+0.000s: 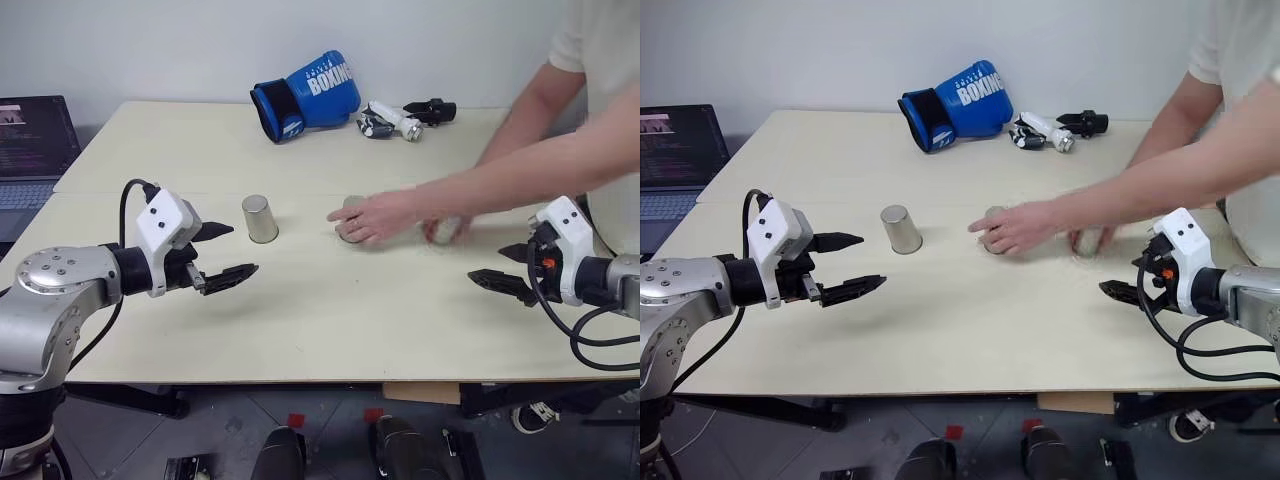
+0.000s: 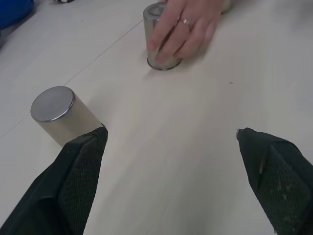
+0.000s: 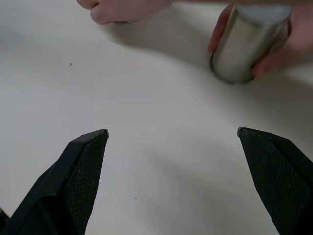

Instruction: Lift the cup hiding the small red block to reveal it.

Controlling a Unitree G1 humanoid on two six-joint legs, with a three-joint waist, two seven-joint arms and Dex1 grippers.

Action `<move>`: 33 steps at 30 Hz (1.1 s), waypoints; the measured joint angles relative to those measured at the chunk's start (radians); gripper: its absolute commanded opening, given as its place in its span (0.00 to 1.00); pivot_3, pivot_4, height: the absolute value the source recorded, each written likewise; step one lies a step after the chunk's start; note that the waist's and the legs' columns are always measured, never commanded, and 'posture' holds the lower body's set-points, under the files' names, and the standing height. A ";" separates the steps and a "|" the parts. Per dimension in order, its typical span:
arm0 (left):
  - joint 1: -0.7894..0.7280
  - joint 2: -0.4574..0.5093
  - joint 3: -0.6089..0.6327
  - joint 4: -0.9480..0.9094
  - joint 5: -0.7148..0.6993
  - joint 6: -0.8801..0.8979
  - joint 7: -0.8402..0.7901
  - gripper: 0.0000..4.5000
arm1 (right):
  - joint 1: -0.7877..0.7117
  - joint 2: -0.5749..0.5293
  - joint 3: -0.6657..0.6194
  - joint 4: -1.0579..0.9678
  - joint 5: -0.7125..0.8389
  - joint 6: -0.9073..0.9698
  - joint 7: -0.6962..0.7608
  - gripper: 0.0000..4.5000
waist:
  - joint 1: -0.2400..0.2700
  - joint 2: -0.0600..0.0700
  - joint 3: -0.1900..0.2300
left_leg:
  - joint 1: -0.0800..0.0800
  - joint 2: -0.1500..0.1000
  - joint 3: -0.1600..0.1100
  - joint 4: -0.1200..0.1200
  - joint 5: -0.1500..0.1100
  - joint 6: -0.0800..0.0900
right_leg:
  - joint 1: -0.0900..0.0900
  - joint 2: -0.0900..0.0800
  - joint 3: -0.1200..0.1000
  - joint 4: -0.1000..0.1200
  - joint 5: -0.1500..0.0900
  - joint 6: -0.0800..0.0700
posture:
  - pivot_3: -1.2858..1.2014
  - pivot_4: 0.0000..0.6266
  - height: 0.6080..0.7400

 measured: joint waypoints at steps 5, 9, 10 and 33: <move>0.000 0.000 0.000 0.000 0.000 0.000 0.000 1.00 | -0.001 0.000 0.003 0.001 -0.004 -0.007 0.000 1.00 | 0.000 0.000 0.000 | 0.000 0.000 0.000 0.000 0.000 0.000 | 0.000 0.000 0.000 0.000 0.000 0.000 | 0.52 0.24 1.00; 0.005 0.003 0.000 0.000 0.000 0.000 -0.001 1.00 | -0.003 0.000 0.010 0.001 -0.004 -0.009 0.000 1.00 | 0.000 0.000 0.000 | 0.000 0.000 0.000 0.000 0.000 0.000 | 0.000 0.000 0.000 0.000 0.000 0.000 | 0.52 0.24 1.00; 0.006 0.004 0.000 0.000 0.000 0.000 -0.001 1.00 | -0.003 0.000 0.010 0.002 -0.004 -0.010 0.000 1.00 | 0.000 0.000 0.000 | 0.000 0.000 0.000 0.000 0.000 0.000 | 0.000 0.000 0.000 0.000 0.000 0.000 | 0.52 0.24 1.00; 0.090 -0.071 0.006 -0.084 -0.006 0.018 0.085 1.00 | -0.138 0.260 0.284 0.100 -0.105 -0.180 -0.035 1.00 | 0.005 0.000 0.000 | -0.001 0.000 0.000 0.000 0.000 0.000 | 0.000 0.000 0.000 0.001 0.000 0.000 | 0.52 0.24 1.00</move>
